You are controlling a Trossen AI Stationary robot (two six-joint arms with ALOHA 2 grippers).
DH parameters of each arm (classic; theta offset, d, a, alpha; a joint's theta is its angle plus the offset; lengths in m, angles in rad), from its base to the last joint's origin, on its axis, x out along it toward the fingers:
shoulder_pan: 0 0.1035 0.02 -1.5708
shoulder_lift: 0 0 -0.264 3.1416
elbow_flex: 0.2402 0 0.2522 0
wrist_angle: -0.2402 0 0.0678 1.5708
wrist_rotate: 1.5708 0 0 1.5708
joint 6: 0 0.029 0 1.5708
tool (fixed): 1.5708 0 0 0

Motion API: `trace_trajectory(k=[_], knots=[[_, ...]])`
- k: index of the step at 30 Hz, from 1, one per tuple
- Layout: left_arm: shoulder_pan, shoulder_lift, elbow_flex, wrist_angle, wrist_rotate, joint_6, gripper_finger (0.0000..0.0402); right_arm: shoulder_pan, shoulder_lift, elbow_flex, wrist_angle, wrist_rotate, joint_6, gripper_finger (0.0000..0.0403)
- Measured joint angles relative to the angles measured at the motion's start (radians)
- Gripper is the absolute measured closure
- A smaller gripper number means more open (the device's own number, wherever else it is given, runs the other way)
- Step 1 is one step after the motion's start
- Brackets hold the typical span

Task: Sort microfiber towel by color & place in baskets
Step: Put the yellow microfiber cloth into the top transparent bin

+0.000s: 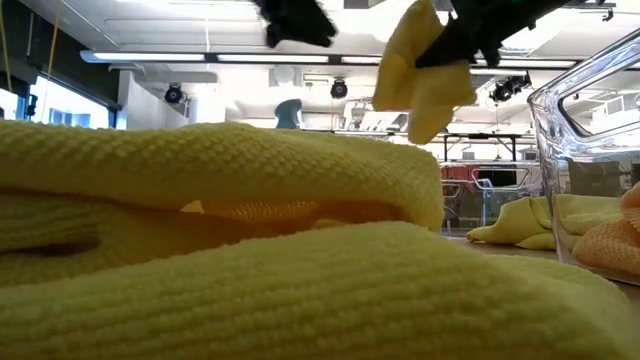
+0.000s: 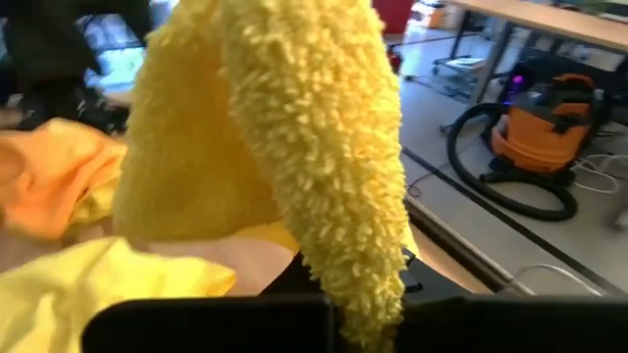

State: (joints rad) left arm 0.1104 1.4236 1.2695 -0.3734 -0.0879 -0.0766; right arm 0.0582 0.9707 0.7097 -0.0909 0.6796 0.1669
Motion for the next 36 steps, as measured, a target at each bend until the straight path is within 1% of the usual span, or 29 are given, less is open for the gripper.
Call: trace_trajectory(k=[3,6,8,9,13,17,18,20,22,24,28,32,36], knots=[[-0.007,-0.154,-0.190,0.105,-0.003,-0.020,0.0287,-0.018,-0.036,0.000,-0.020,0.051,0.013,0.0400],[-0.013,-0.306,-0.364,0.198,-0.003,-0.027,0.0287,-0.063,-0.057,0.011,-0.038,0.052,0.028,0.0401],[-0.021,-0.404,-0.476,0.267,-0.003,-0.026,0.0287,-0.105,-0.057,0.045,-0.078,0.039,0.071,0.0402],[-0.026,-0.450,-0.524,0.307,-0.003,-0.026,0.0287,-0.133,-0.055,0.070,-0.120,0.022,0.088,0.0402],[-0.035,-0.614,-0.696,0.403,-0.002,-0.026,0.0287,-0.250,-0.014,0.185,-0.367,0.012,0.174,0.0402],[-0.036,-0.728,-0.837,0.505,-0.003,-0.030,0.0287,-0.397,0.062,0.292,-0.619,-0.005,0.282,0.0402],[-0.036,-0.747,-0.864,0.536,-0.003,-0.035,0.0287,-0.437,0.085,0.307,-0.664,-0.028,0.301,0.0402],[-0.036,-0.783,-0.908,0.573,-0.003,-0.034,0.0287,-0.518,0.134,0.319,-0.706,-0.112,0.312,0.0402],[-0.034,-0.810,-0.934,0.591,-0.003,-0.035,0.0287,-0.594,0.185,0.319,-0.711,-0.230,0.305,0.0402],[-0.033,-0.831,-0.943,0.588,-0.003,-0.035,0.0287,-0.646,0.245,0.319,-0.699,-0.303,0.299,0.0402],[-0.033,-0.850,-0.944,0.560,-0.003,-0.028,0.0287,-0.716,0.363,0.319,-0.689,-0.370,0.301,0.0402],[-0.033,-0.856,-0.944,0.558,-0.003,-0.007,0.0287,-0.756,0.481,0.319,-0.688,-0.447,0.306,0.0401],[-0.033,-0.856,-0.944,0.555,-0.002,-0.011,0.0287,-0.773,0.573,0.319,-0.679,-0.463,0.304,0.0381]])
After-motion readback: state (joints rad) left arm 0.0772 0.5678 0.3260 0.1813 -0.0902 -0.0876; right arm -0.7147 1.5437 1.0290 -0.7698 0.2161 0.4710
